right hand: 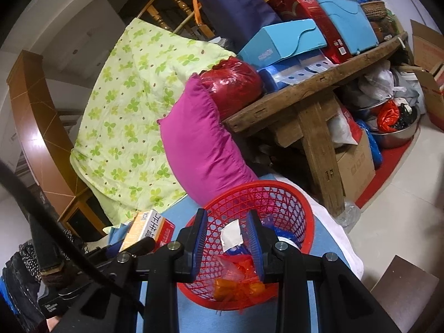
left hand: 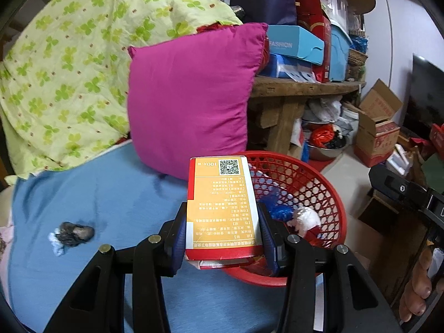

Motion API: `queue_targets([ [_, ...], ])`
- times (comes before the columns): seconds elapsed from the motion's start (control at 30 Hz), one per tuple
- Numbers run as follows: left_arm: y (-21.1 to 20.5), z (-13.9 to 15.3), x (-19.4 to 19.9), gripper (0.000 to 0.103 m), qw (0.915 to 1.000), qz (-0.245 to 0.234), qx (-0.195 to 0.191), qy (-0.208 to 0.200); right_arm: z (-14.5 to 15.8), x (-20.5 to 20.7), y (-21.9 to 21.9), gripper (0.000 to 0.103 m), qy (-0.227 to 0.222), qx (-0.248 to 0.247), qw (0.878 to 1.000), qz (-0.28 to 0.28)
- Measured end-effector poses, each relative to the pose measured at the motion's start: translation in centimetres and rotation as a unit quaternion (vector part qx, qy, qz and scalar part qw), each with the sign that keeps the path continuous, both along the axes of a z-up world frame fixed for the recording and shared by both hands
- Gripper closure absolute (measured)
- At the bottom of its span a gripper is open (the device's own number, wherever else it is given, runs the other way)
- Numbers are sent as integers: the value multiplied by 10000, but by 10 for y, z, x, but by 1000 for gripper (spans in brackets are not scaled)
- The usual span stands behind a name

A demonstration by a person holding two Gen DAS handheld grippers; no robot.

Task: Collect trash
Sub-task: 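Open both grippers to drop the box and ribbon bundle into the basket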

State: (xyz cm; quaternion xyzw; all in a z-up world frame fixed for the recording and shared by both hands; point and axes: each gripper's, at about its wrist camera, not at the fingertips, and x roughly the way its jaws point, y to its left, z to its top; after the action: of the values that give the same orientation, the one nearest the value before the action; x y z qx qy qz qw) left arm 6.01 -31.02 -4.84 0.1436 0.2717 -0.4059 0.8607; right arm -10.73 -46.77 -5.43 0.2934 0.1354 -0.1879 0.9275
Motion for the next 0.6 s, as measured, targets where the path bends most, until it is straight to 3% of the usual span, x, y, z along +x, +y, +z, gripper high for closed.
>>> queue_targets([
  [0.23, -22, -11, 8, 52, 9972, -617, -144, 394, -8, 0, -8, 71, 74, 143, 9999, -51],
  [0.33, -27, -14, 8, 40, 9959, -781, -130, 440, -10, 2, -10, 71, 111, 148, 9998, -79],
  [0.47, -16, -16, 11, 38, 9955, -798, -238, 443, -12, 4, -11, 71, 143, 137, 9997, -105],
  [0.6, 15, -20, 25, 36, 9973, -496, -324, 424, -13, 7, -7, 71, 170, 123, 9998, -64],
])
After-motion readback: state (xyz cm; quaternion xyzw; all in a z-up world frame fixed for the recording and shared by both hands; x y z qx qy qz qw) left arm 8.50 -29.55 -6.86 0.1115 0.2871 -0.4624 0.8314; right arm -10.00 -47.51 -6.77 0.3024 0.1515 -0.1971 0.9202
